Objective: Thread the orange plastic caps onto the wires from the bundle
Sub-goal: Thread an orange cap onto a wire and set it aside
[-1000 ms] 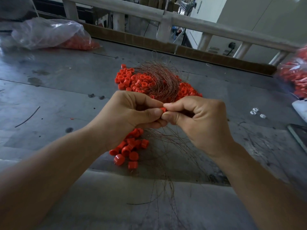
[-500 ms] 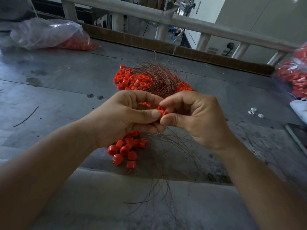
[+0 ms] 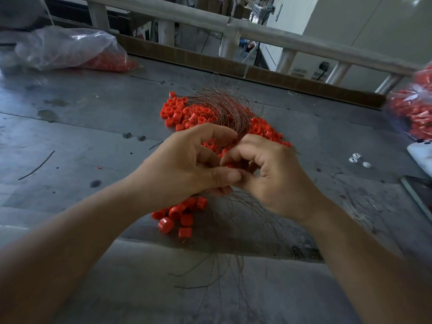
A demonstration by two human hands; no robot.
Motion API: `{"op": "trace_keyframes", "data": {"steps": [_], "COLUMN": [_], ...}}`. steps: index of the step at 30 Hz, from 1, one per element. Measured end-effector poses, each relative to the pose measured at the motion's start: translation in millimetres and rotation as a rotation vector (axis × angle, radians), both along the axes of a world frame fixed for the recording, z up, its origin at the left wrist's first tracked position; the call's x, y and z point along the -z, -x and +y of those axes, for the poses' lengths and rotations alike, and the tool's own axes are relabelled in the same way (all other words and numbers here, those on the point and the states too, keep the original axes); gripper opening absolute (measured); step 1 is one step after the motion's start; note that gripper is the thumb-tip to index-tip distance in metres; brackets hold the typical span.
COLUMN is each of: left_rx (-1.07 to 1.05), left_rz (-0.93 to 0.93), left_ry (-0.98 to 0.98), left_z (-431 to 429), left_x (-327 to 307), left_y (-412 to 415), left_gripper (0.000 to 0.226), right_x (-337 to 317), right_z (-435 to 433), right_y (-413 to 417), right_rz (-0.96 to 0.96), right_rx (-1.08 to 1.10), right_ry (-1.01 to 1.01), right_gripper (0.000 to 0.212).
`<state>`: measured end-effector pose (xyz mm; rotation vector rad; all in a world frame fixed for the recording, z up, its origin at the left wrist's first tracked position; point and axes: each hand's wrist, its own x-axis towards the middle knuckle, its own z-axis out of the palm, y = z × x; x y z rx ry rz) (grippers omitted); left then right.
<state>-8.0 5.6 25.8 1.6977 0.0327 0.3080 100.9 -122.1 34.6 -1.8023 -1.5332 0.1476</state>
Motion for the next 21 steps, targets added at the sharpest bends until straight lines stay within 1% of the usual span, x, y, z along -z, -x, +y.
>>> {"op": "trace_keyframes", "data": {"steps": [3,5,7,12,15,18,21], "left_rx": [-0.009,-0.015,-0.015,-0.024,0.017,0.026,-0.002], "left_rz": [-0.015,-0.031,-0.034,-0.044,-0.030,-0.030,-0.027], "left_ry": [0.009,0.016,0.030,0.097,0.179,0.285,0.274], "left_z": [-2,-2,-3,-3,1,5,6], "left_x": [1,1,1,-2,-4,-5,-5], "left_y": [1,1,2,2,2,2,1], "left_gripper": [0.062,0.062,0.061,0.064,0.063,0.058,0.053], "right_x": [2,2,2,0,-3,-5,-4], "right_z": [1,0,0,1,0,0,0], "right_y": [3,6,7,6,5,1,-1], "right_rz": [0.009,0.023,0.024,0.058,0.148,0.267,0.286], "right_rx": [-0.007,-0.008,-0.001,0.005,0.000,0.013,-0.010], "right_ry": [0.003,-0.016,-0.025,-0.065,-0.123,-0.170,-0.162], "right_gripper": [0.013,0.021,0.023,0.009,0.010,0.021,0.024]}}
